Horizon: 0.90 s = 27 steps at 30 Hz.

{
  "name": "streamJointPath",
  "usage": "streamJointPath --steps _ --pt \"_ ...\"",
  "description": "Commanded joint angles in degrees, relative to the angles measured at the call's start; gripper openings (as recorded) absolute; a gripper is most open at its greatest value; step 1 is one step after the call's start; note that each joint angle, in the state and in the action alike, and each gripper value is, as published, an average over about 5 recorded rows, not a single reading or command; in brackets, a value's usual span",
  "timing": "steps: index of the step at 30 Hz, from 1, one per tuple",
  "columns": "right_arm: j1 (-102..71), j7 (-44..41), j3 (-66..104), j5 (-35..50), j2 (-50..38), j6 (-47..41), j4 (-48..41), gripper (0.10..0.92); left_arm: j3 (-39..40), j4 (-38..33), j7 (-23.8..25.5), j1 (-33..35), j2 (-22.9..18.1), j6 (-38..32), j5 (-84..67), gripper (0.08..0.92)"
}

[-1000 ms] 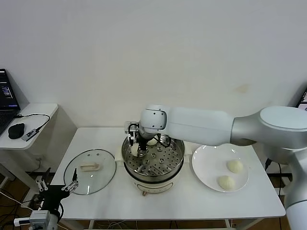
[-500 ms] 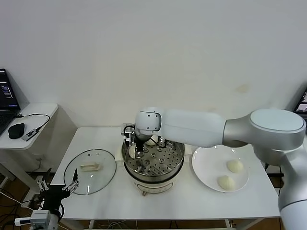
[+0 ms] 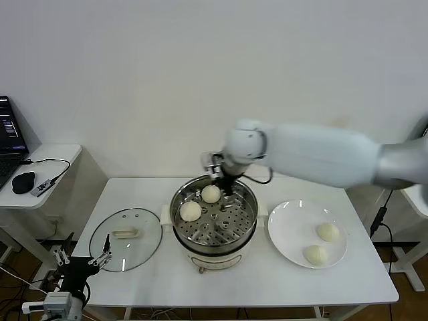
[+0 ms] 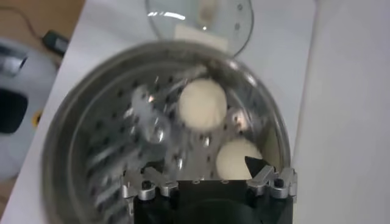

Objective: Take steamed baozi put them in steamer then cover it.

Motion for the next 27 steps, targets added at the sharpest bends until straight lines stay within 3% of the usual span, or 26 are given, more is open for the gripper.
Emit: streamJointPath --steps 1,12,27 --pt "3.7 -5.8 -1.6 -8.6 -23.1 6.5 10.2 0.823 0.6 0.2 0.0 0.1 0.4 0.0 0.2 0.823" --pt "-8.7 -5.2 1.5 -19.6 -33.8 9.3 10.2 0.823 1.8 0.2 0.0 0.4 -0.3 0.0 1.4 0.823" --pt "-43.6 -2.3 26.4 -28.0 -33.5 10.5 4.9 0.823 1.5 0.8 -0.1 1.6 -1.0 -0.1 2.4 0.823"
